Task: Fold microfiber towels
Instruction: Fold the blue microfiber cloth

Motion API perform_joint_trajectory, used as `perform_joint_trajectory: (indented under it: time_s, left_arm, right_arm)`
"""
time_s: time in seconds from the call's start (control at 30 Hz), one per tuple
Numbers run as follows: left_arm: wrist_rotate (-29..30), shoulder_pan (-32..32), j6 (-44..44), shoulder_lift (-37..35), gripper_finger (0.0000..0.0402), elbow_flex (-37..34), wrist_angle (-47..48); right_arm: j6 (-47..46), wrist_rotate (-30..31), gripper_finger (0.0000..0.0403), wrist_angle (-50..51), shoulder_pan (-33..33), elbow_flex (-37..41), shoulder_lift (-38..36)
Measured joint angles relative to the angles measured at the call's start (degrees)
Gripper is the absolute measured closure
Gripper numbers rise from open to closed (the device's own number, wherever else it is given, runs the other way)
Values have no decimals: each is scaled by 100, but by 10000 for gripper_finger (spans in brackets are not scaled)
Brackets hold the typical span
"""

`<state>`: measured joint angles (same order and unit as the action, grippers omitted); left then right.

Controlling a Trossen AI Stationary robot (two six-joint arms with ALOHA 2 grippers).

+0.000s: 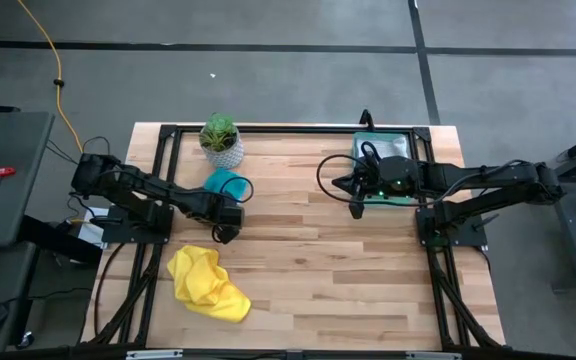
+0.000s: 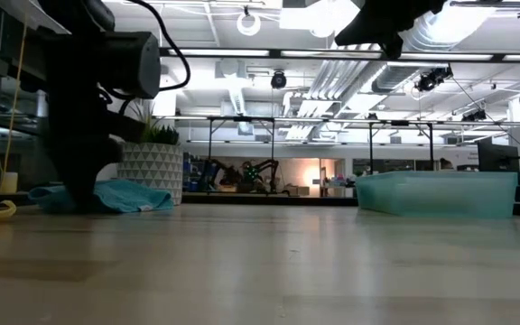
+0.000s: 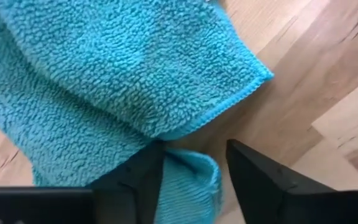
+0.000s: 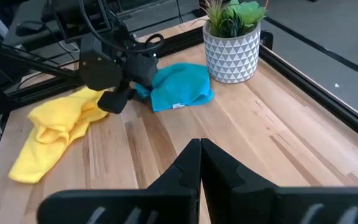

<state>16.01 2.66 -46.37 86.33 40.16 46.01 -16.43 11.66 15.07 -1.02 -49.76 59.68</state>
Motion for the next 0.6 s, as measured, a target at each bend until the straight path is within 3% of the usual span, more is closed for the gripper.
perform_joint_trajectory:
  time_s: [0.23, 0.4, 0.6]
  left_arm:
    - [-105, -4, 22, -7, 317, 1, 345]
    - [-234, -7, 521, -131, 385, 257, 412]
    - [-250, -7, 1711, -526, 398, 1398, 375]
  right_arm:
    - [27, 42, 403, 24, -10, 0, 0]
    - [44, 333, 403, 24, -10, 0, 0]
    - [-94, 466, 403, 27, -10, 0, 0]
